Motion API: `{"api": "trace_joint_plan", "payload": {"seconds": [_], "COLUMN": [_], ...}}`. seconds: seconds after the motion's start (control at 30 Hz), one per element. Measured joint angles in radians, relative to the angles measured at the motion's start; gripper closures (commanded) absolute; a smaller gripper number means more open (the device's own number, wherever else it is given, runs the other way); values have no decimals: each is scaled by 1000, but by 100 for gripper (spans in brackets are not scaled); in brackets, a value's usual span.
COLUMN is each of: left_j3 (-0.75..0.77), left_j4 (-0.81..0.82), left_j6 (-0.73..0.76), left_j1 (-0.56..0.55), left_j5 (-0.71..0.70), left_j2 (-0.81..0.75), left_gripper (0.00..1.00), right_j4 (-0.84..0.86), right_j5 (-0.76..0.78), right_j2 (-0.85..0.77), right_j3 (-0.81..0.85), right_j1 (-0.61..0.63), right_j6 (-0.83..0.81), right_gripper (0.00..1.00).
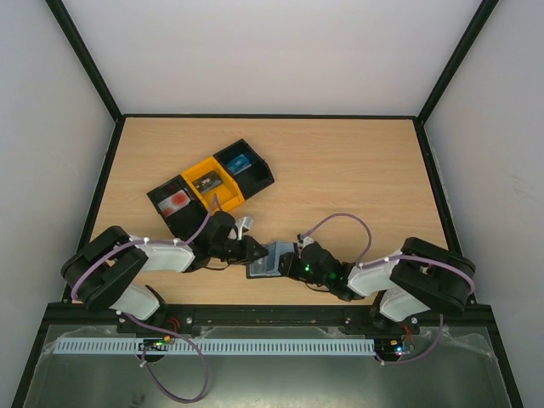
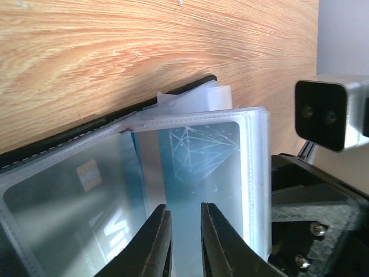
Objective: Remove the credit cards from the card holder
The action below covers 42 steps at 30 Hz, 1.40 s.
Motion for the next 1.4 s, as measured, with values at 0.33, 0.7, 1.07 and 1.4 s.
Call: {"api": "trace_joint_plan", "payload": {"seconds": [0.33, 0.7, 1.07, 1.4], "left_j3": [2, 3, 3, 19], "left_j4": [-21, -19, 43, 61], "left_j6": [25, 28, 1, -10], "left_j1": [0, 0, -1, -14], "left_j5": [-22, -14, 27, 40], "left_j2": [35, 47, 89, 119], "left_gripper": [79, 77, 79, 82], "right_j4": [-153, -290, -325, -455], "right_j5": [93, 164, 174, 223], "right_j2": [-203, -392, -377, -313], "right_j3": [-16, -24, -24, 34], "right_j1": [0, 1, 1, 1], "right_j6": [0, -2, -11, -69], "right_gripper": [73, 68, 68, 69]}}
